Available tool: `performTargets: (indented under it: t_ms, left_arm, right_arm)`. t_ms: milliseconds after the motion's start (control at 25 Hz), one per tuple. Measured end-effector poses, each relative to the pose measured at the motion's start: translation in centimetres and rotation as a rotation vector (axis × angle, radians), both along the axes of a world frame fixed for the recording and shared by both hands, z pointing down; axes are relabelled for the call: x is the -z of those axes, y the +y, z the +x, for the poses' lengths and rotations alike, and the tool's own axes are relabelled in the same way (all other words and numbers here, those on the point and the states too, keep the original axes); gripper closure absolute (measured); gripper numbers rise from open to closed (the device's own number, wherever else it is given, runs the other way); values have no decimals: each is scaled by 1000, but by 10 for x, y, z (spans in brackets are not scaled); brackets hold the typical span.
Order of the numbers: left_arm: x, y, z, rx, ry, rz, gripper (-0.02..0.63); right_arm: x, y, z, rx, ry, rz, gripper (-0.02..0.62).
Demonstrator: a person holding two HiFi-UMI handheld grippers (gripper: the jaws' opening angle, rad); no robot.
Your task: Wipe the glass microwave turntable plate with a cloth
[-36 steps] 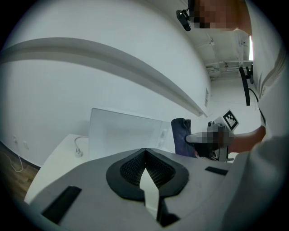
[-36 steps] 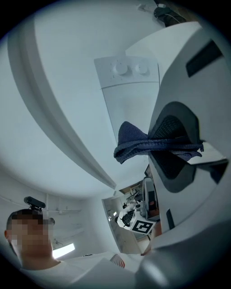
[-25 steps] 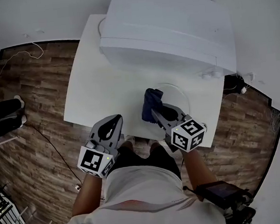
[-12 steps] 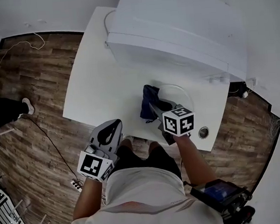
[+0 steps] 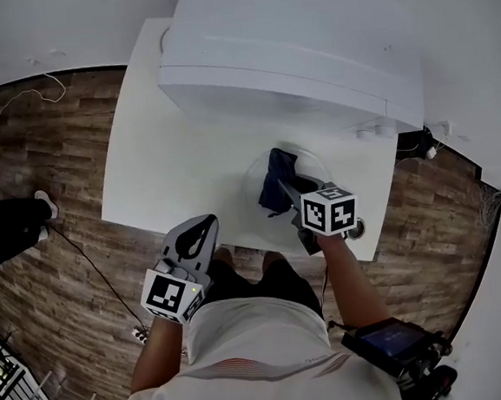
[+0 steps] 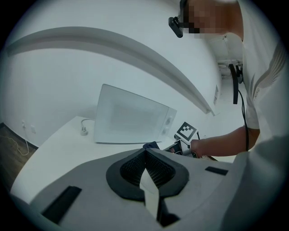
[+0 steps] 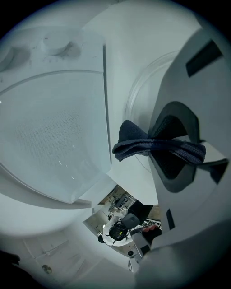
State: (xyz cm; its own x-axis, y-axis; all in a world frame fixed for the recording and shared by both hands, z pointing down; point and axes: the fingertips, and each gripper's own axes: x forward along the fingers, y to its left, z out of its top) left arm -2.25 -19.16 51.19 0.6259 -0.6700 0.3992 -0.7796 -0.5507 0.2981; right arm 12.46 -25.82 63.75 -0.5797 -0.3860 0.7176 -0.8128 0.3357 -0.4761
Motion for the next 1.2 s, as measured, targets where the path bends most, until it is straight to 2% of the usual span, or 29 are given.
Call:
performTargets:
  t_ms: [760, 920, 1040, 1200]
  left_arm:
    - [2, -4, 55, -65, 2, -8, 595]
    - [3, -3, 63, -72, 4, -6, 595]
    - [4, -3, 65, -75, 2, -5, 595]
    - [4, 0, 63, -71, 1, -4, 595]
  right_arm:
    - [-1, 19, 144, -148, 126, -20, 534]
    - [1, 24, 154, -145, 153, -6, 534]
    - [10, 24, 151, -111, 186, 49, 534]
    - [49, 23, 131, -115, 99, 142, 534]
